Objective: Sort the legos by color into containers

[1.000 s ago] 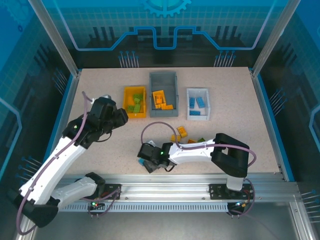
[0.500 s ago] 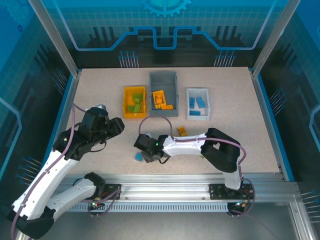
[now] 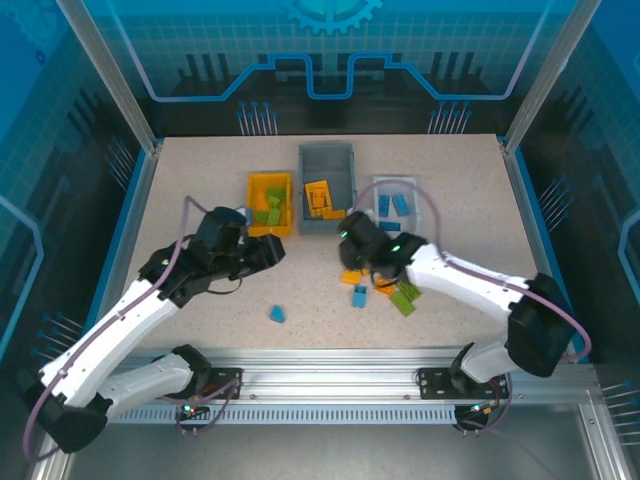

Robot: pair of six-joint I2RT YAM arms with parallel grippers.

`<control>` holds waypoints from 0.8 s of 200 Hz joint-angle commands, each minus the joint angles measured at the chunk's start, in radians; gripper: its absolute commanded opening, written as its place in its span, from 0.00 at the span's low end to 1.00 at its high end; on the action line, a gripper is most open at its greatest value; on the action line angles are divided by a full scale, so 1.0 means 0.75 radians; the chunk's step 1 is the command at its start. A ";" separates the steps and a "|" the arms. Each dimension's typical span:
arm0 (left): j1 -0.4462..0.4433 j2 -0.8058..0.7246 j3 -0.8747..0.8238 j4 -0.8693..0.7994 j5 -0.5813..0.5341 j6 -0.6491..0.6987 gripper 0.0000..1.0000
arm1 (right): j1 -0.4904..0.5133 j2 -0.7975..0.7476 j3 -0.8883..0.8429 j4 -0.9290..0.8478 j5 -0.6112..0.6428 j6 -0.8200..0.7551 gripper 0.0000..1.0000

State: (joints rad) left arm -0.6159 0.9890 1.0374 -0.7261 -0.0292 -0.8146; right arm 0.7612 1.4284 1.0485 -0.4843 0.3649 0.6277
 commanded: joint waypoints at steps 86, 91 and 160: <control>-0.410 0.390 0.125 0.316 -0.214 0.025 0.52 | -0.620 0.562 0.507 -0.229 -0.239 -0.117 0.35; -0.417 0.398 0.123 0.312 -0.222 0.025 0.52 | -0.625 0.588 0.533 -0.242 -0.239 -0.117 0.37; -0.443 0.474 0.099 0.291 -0.231 0.174 0.57 | -0.609 0.513 0.588 -0.272 -0.227 -0.141 0.58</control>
State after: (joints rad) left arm -0.9401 1.3174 1.1042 -0.5026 -0.1841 -0.7681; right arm 0.2962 1.9007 1.4681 -0.6540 0.2047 0.5396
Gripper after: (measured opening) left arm 0.559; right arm 0.576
